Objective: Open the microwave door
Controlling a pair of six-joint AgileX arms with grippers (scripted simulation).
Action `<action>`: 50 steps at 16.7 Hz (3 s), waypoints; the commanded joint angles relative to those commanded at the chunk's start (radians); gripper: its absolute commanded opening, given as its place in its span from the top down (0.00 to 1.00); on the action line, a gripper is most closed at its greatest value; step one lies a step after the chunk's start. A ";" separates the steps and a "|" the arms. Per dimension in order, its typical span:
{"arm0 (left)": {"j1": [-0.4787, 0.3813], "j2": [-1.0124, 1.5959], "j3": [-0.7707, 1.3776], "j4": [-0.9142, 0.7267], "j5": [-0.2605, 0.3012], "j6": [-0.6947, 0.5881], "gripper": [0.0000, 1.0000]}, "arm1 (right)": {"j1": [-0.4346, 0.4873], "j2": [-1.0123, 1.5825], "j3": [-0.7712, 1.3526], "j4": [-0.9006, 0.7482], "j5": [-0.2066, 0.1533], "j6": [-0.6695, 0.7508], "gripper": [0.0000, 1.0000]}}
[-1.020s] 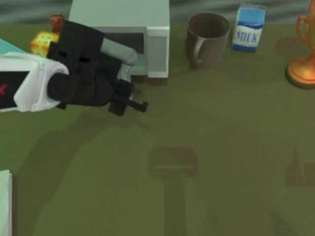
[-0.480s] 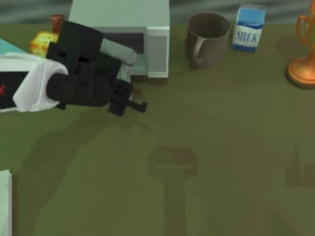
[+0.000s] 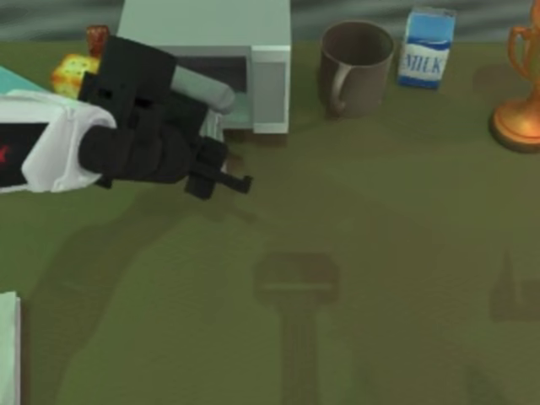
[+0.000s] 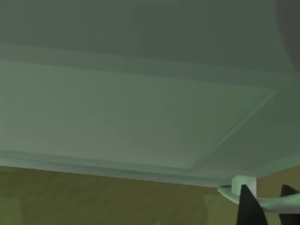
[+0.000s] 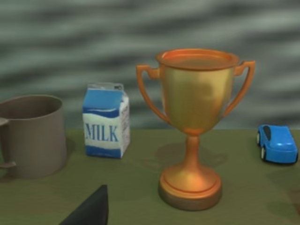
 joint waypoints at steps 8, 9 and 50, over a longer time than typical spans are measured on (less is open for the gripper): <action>0.000 0.000 0.000 0.000 0.000 0.000 1.00 | 0.000 0.000 0.000 0.000 0.000 0.000 0.00; -0.008 0.001 0.001 -0.001 0.008 -0.006 1.00 | 0.000 0.000 0.000 0.000 0.000 0.000 0.00; 0.055 -0.038 -0.040 -0.017 0.106 0.126 1.00 | 0.000 0.000 0.000 0.000 0.000 0.000 0.00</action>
